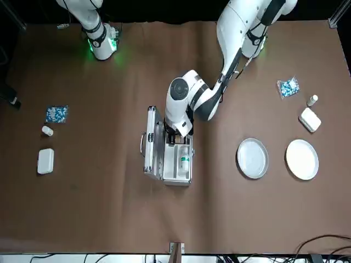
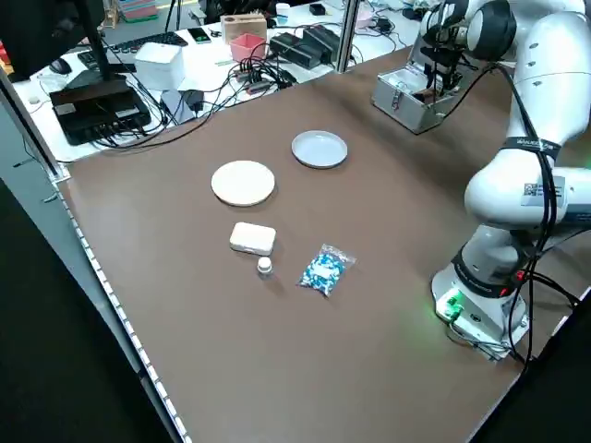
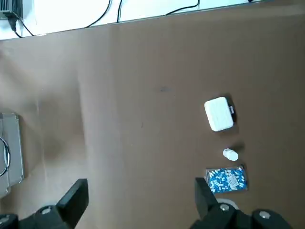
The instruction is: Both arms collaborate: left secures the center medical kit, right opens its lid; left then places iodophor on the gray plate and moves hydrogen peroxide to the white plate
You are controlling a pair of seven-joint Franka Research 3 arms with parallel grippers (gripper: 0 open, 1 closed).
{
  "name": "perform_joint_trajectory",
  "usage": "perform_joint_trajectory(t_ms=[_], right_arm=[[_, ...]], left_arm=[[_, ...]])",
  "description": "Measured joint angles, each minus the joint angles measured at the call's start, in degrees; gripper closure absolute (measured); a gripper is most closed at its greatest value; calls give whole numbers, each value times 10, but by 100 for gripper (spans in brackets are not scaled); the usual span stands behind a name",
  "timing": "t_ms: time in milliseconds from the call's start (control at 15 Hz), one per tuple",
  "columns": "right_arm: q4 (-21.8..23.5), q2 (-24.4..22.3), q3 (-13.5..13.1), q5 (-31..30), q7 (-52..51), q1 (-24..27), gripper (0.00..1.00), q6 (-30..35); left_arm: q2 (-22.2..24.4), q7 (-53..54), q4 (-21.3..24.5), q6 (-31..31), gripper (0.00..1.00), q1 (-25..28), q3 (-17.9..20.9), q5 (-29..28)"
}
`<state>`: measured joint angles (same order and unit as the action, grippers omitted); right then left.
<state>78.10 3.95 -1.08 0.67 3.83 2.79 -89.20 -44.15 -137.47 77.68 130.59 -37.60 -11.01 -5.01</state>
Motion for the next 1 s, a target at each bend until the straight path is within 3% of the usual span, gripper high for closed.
perform_joint_trajectory(t_ms=[200,1000], right_arm=[[4,0,1,0,0,0,2,0],[30,0,6,0,-73,-2,2,2]], left_arm=[[0,0,-2,0,46,0,1,0],[-2,0,-5,0,49,-1,1,0]])
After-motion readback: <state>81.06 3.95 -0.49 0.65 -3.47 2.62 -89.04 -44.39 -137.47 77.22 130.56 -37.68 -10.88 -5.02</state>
